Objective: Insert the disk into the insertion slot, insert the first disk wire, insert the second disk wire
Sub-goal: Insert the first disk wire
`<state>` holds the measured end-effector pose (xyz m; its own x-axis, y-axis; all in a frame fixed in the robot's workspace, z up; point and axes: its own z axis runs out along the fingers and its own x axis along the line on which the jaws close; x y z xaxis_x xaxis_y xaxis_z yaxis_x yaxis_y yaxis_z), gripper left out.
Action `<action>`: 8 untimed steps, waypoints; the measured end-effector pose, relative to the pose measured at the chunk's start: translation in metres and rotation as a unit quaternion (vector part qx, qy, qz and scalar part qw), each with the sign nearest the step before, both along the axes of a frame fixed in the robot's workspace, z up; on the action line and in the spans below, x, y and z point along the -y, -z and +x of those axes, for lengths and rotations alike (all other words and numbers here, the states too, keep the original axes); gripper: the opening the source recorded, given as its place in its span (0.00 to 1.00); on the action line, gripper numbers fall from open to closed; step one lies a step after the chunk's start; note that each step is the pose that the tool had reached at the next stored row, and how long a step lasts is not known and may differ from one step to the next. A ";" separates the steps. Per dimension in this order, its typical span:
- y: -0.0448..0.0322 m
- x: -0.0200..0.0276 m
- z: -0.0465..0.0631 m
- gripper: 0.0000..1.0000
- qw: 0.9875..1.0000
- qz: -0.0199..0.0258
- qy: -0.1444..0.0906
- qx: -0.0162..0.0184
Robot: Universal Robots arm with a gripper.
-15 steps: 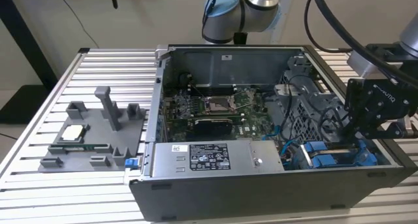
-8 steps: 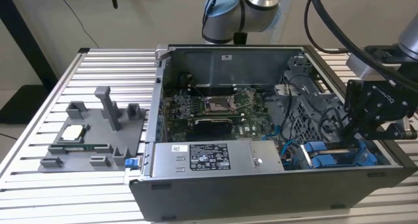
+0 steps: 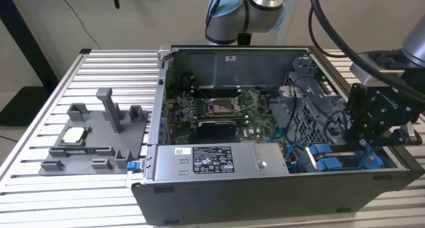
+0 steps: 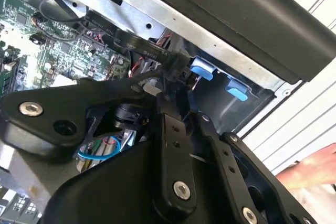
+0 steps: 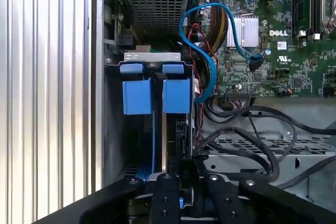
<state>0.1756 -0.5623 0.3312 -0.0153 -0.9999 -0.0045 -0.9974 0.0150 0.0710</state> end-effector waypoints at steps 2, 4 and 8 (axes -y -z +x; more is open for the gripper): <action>-0.0023 0.0000 0.000 0.27 1.000 0.000 0.000 0.000; -0.0067 0.0000 0.000 0.27 1.000 0.000 0.000 0.000; -0.0149 0.0000 0.000 0.27 1.000 0.000 0.000 0.000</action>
<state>0.1756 -0.5623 0.3461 -0.0153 -0.9999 -0.0035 -0.9974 0.0150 0.0710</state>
